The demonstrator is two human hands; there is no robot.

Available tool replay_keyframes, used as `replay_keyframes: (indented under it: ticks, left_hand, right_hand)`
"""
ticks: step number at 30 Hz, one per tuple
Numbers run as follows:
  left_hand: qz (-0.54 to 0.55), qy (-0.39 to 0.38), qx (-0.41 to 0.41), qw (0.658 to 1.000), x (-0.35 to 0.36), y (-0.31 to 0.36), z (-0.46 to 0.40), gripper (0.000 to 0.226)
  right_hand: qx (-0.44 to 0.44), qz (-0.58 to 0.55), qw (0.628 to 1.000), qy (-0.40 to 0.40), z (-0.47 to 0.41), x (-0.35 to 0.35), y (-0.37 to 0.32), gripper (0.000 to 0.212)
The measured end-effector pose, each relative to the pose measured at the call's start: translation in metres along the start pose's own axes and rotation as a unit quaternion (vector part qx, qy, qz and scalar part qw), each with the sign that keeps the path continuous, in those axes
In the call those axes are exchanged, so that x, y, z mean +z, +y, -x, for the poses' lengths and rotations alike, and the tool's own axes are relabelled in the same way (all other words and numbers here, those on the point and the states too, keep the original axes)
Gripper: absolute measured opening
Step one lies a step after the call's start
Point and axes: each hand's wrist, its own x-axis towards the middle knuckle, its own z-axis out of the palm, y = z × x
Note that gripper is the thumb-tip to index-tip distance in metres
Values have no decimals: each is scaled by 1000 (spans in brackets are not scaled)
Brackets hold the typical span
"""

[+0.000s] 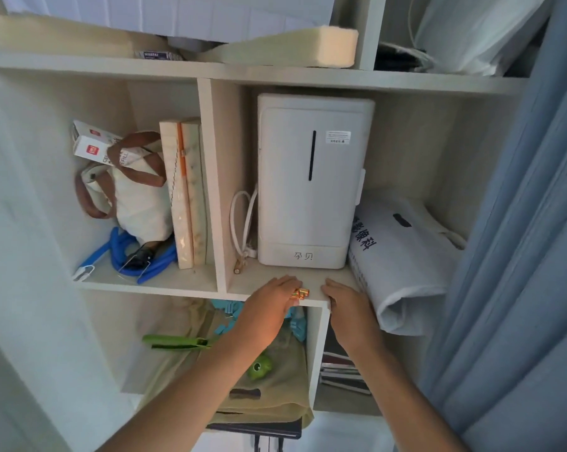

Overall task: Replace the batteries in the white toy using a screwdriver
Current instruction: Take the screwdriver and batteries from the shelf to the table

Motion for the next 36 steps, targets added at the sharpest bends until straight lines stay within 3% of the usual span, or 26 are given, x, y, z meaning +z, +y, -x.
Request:
replay_keyframes:
  ticks: [3,13,20,25,31,36]
  left_hand:
    - [-6,29,-17,999,-1,-3,5,27]
    - [58,102,-115,986,-46,-24,33,16]
    - [11,150,-219,964,-131,-68,105,21]
    - [-105,121,-336,928,-197,-104,190,18]
    - [-136,132,-460,868,-272,-144,318,12]
    - [-166,141,-518,827,-335,-180,436,12]
  right_hand:
    - [-17,-12,1000,20,5,-3,-6,21]
    - [-72,-57,994,61,9,-6,-63,19]
    - [-132,-101,985,-36,3,29,-150,18]
    - [-201,-56,972,-105,24,72,-234,23]
    - [-264,-73,945,-179,81,135,-356,30]
    - [-316,-66,924,-205,150,180,-462,22]
